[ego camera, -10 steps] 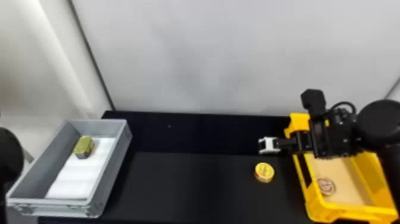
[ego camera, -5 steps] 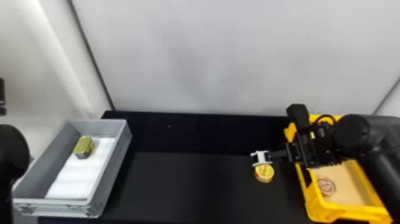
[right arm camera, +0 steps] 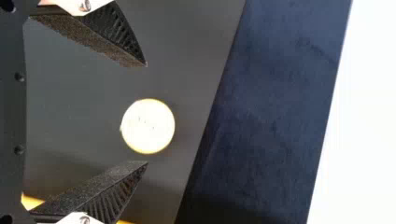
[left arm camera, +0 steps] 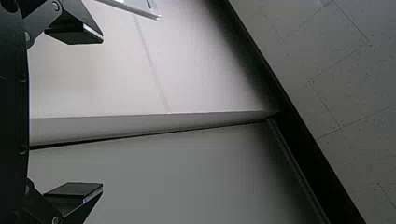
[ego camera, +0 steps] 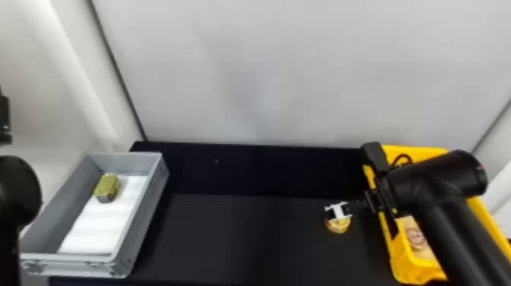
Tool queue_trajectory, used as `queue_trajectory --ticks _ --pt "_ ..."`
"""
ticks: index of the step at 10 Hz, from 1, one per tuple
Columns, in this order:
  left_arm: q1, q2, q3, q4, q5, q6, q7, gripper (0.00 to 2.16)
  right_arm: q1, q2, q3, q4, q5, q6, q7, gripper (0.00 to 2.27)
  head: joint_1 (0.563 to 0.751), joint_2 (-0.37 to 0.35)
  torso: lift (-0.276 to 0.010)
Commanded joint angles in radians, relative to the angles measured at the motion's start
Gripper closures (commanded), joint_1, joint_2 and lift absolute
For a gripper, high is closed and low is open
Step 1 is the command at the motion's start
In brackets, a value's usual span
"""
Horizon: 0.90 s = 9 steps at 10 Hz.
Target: Pick up the round yellow can and place it in the yellow rectangular box
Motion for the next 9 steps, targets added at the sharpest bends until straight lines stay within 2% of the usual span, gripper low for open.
queue_trajectory --ticks 1,6,9 --pt "-0.004 -0.001 -0.004 0.000 0.000 -0.003 0.000 0.16 -0.012 0.023 -0.027 0.064 0.133 -0.059 0.030 0.00 0.692 0.054 -0.003" --pt "-0.024 -0.004 -0.021 0.001 0.000 -0.003 0.000 0.16 -0.021 0.047 -0.050 0.185 0.104 -0.177 0.011 0.00 0.692 0.054 -0.003" --pt "-0.025 -0.006 -0.023 0.001 0.000 -0.004 0.000 0.16 -0.031 0.047 -0.048 0.235 0.087 -0.231 0.005 0.00 0.692 0.054 -0.003"
